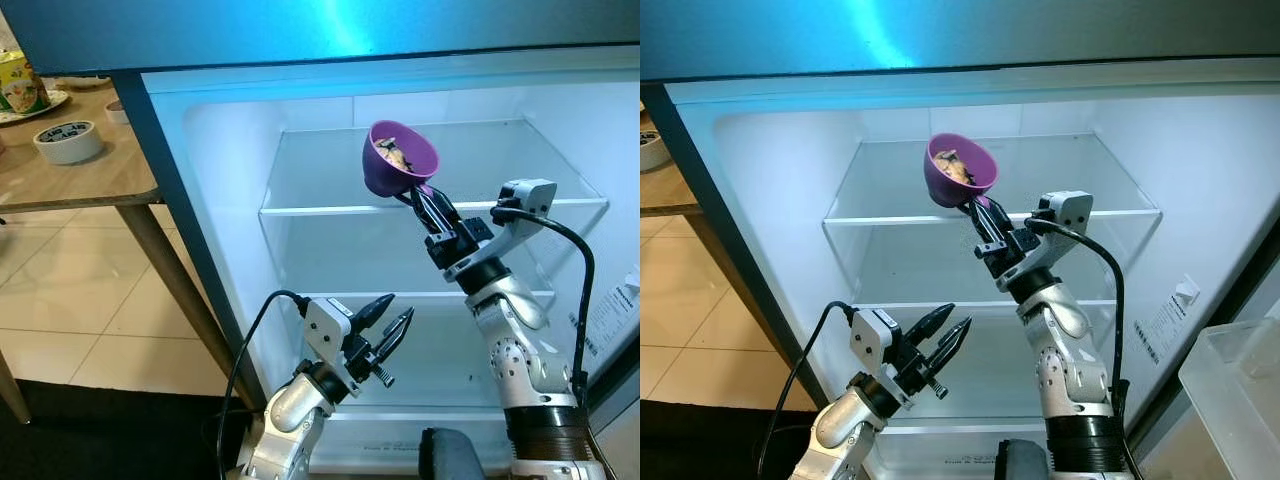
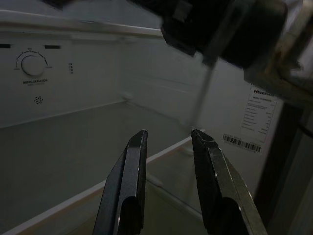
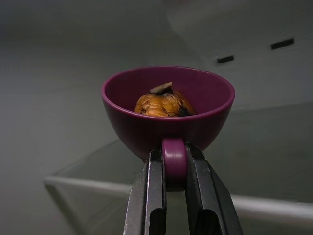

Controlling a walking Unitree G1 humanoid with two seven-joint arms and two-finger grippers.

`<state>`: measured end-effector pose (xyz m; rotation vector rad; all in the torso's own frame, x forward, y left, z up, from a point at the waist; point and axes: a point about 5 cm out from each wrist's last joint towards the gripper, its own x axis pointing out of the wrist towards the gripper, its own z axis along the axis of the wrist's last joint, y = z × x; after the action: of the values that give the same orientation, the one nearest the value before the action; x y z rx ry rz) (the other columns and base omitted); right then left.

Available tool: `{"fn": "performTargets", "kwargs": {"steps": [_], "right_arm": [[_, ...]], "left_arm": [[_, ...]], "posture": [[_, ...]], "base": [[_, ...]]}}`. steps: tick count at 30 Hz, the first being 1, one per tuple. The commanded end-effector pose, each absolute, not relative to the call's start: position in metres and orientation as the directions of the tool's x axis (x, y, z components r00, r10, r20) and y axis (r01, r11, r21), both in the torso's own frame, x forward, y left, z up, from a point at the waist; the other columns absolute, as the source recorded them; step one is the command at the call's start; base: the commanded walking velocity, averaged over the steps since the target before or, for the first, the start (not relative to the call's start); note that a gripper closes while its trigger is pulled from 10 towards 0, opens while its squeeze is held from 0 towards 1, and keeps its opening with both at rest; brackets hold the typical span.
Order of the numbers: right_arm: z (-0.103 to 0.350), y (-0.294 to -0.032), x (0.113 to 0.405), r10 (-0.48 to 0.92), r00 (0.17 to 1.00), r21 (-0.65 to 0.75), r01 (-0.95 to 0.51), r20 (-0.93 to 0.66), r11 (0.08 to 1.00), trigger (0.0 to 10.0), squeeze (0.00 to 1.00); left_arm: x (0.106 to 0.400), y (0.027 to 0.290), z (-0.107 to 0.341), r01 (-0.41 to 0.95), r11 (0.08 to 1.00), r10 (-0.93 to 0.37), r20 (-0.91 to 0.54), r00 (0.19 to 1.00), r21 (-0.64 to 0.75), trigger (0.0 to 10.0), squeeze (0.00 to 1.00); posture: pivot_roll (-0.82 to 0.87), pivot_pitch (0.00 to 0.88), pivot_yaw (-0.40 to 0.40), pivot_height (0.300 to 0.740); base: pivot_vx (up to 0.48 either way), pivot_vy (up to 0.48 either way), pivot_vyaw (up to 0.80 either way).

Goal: Restocking fridge

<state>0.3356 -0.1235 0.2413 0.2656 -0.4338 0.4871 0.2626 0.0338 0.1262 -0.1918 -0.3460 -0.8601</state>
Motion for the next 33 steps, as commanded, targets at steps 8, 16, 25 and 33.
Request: {"fn": "performTargets", "kwargs": {"steps": [8, 16, 25, 33], "right_arm": [[0.269, -0.121, 0.342, 0.308, 0.805, 0.063, -0.391, 0.507, 0.918, 10.0, 0.0], [0.27, -0.132, 0.35, 0.218, 0.854, 0.058, -0.277, 0.473, 0.959, 10.0, 0.0], [0.27, -0.147, 0.357, 0.128, 0.889, 0.045, -0.164, 0.441, 0.985, 10.0, 0.0], [0.286, -0.164, 0.359, 0.037, 0.9, 0.009, -0.045, 0.434, 0.999, 10.0, 0.0]], "left_arm": [[0.259, 0.017, 0.14, 0.763, 0.638, -0.652, 0.454, 0.607, -0.104, 10.0, 0.0], [0.261, 0.019, 0.165, 0.745, 0.664, -0.609, 0.532, 0.588, -0.062, 10.0, 0.0], [0.264, 0.021, 0.191, 0.737, 0.674, -0.574, 0.596, 0.562, -0.045, 10.0, 0.0], [0.265, 0.024, 0.187, 0.727, 0.685, -0.568, 0.583, 0.58, -0.056, 10.0, 0.0]], "posture": [[-0.11, 0.065, 0.032, 0.45], [-0.11, 0.066, 0.028, 0.45], [-0.11, 0.066, 0.025, 0.45], [-0.11, 0.066, 0.025, 0.45]], "base": [[0.0, 0.0, 0.0], [0.0, 0.0, 0.0], [0.0, 0.0, 0.0], [0.0, 0.0, 0.0]]}}
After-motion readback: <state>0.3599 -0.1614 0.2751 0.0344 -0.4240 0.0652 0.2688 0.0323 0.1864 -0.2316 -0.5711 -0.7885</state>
